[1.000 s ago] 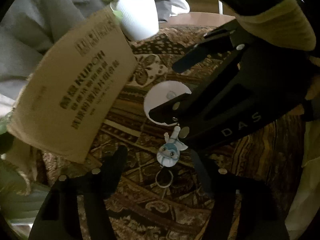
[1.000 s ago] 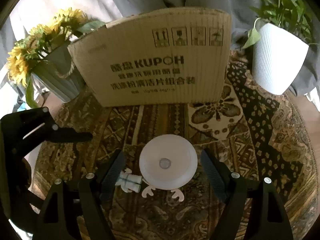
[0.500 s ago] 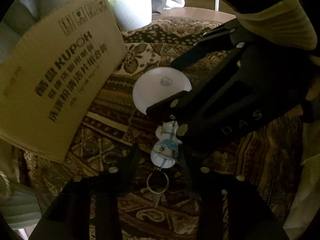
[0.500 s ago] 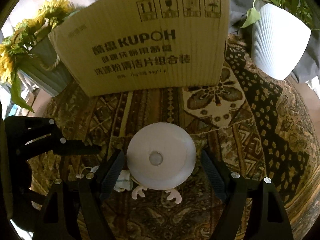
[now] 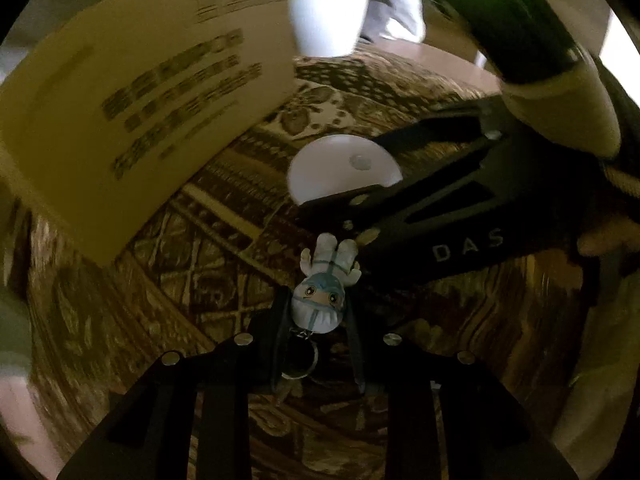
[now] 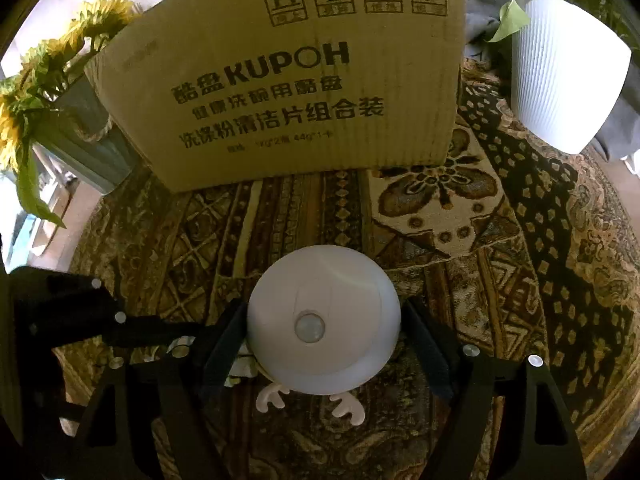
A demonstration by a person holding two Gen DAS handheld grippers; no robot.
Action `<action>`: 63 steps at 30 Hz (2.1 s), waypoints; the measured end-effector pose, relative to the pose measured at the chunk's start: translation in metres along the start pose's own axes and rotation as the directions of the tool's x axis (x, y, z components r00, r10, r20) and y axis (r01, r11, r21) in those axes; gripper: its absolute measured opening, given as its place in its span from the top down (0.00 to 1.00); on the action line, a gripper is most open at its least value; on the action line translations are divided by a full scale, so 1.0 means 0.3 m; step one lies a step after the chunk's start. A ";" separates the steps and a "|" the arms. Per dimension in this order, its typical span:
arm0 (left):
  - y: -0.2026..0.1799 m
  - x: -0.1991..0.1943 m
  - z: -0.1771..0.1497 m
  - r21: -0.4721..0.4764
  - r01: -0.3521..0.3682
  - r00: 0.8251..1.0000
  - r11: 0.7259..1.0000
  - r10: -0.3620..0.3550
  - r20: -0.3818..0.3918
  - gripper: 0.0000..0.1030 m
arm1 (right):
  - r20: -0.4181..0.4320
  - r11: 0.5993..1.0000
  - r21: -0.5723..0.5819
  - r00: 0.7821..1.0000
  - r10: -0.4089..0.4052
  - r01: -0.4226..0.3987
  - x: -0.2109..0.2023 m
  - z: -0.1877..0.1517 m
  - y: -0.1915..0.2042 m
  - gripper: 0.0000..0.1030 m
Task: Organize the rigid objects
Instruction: 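Grasp the white round lamp with the right gripper while the left grasps the astronaut keychain, then lift the lamp and the astronaut keychain and carry both over the box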
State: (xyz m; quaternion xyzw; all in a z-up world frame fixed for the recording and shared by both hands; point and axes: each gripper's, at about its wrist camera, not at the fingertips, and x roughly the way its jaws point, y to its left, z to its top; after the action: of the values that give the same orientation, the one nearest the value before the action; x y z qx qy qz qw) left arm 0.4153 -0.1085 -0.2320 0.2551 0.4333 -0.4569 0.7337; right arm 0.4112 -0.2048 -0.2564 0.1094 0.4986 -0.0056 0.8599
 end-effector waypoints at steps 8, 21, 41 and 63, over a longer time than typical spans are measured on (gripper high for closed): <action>0.029 -0.027 -0.027 -0.242 -0.023 0.997 0.970 0.039 0.061 0.74 | 0.002 1.000 0.002 1.000 -0.003 0.003 -0.024 -0.009 -0.029 0.27; 0.047 -0.126 -0.021 -0.469 -0.094 0.968 0.878 0.191 0.163 0.74 | 0.062 1.000 -0.015 0.998 -0.020 0.021 -0.153 -0.002 -0.038 0.27; -0.008 -0.352 0.067 -0.587 -0.207 0.874 0.782 0.418 0.248 0.74 | 0.219 0.997 -0.064 0.974 0.053 -0.040 -0.353 0.066 0.000 0.27; -0.007 -0.565 0.193 -0.586 -0.252 0.757 0.770 0.535 0.376 0.74 | 0.418 0.993 -0.106 0.903 0.097 -0.057 -0.560 0.202 0.052 0.27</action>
State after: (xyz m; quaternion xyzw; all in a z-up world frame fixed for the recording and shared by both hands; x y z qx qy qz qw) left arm 0.4018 -0.0779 -0.0560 0.0098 0.2536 -0.2080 0.9446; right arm 0.3803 -0.2181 -0.0803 0.0858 0.2958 0.0277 0.9510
